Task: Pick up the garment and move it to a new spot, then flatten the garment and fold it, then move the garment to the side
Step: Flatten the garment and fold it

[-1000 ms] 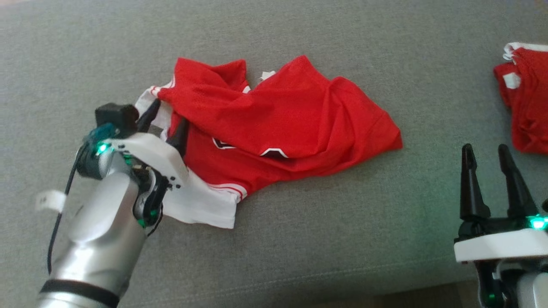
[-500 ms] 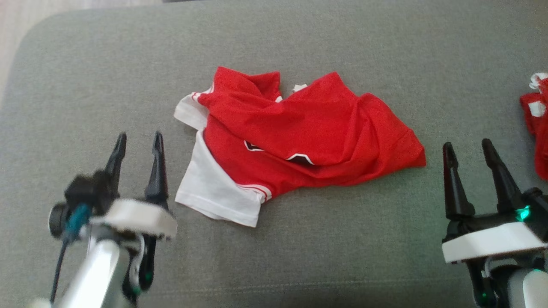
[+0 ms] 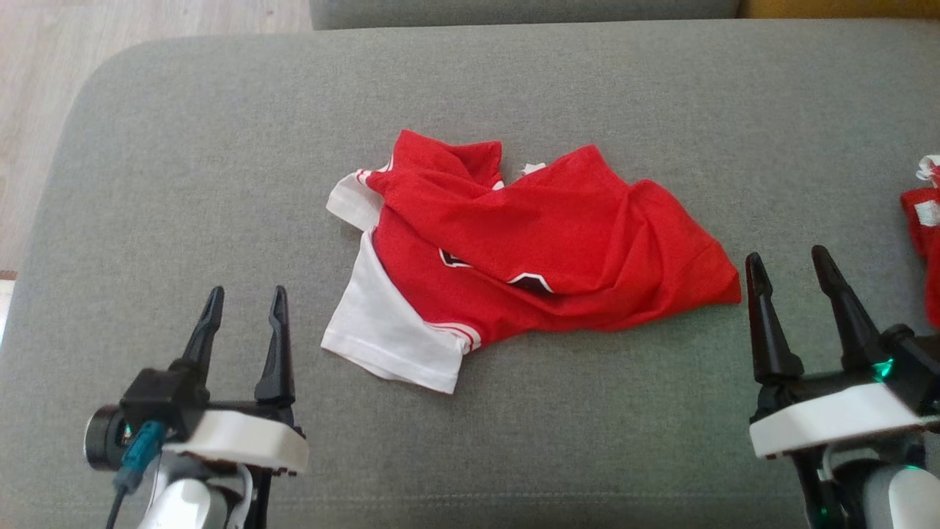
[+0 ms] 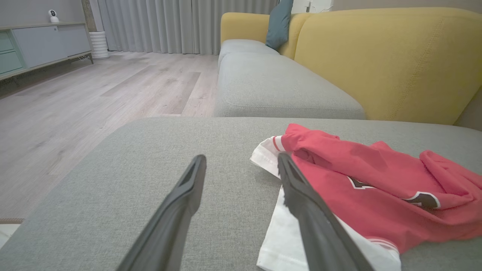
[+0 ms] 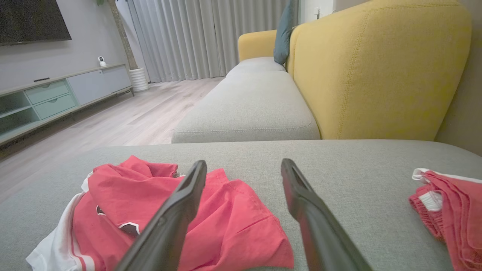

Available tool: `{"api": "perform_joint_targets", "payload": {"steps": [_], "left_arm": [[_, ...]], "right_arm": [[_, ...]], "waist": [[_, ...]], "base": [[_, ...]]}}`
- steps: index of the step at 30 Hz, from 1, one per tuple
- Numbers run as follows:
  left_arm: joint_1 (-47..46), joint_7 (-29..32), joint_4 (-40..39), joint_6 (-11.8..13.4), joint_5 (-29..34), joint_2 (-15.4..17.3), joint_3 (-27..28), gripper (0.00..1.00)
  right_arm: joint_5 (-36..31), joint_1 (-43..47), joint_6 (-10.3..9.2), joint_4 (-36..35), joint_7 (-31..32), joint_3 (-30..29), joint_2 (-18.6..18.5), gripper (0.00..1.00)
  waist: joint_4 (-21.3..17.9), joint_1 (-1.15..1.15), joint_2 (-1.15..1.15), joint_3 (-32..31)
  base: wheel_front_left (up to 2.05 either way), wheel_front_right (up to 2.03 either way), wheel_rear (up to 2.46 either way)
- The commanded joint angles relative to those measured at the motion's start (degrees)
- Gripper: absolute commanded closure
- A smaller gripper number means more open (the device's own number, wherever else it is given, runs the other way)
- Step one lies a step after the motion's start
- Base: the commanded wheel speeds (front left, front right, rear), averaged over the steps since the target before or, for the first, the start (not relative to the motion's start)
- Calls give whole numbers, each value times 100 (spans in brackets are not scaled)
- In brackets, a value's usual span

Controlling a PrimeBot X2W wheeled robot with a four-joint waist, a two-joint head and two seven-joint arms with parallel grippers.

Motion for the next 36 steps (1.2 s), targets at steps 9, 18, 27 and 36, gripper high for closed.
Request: {"api": "perform_joint_targets", "payload": {"steps": [9,18,27,36], "left_arm": [[-245,-17,-215,-77,65,171,83,0],[-967,869,871,-853,-484,61,-270,0],[-1193,1637,1916,-1179,-976,50,-323,0],[-1221,1730,1981,-1237,-948,87,-455,100]], "right_arm": [[72,-71,20,-257,64,133,-38,0],[174,-203,20,-186,50,222,-38,0],[292,-223,20,-153,25,134,-38,0],[247,-273,20,49,204,-52,-56,0]], "waist": [[-19,0,0,32],[-134,0,0,339],[-286,0,0,485],[-283,0,0,544]], "base": [[0,0,0],[0,0,0],[0,0,0],[0,0,0]]}}
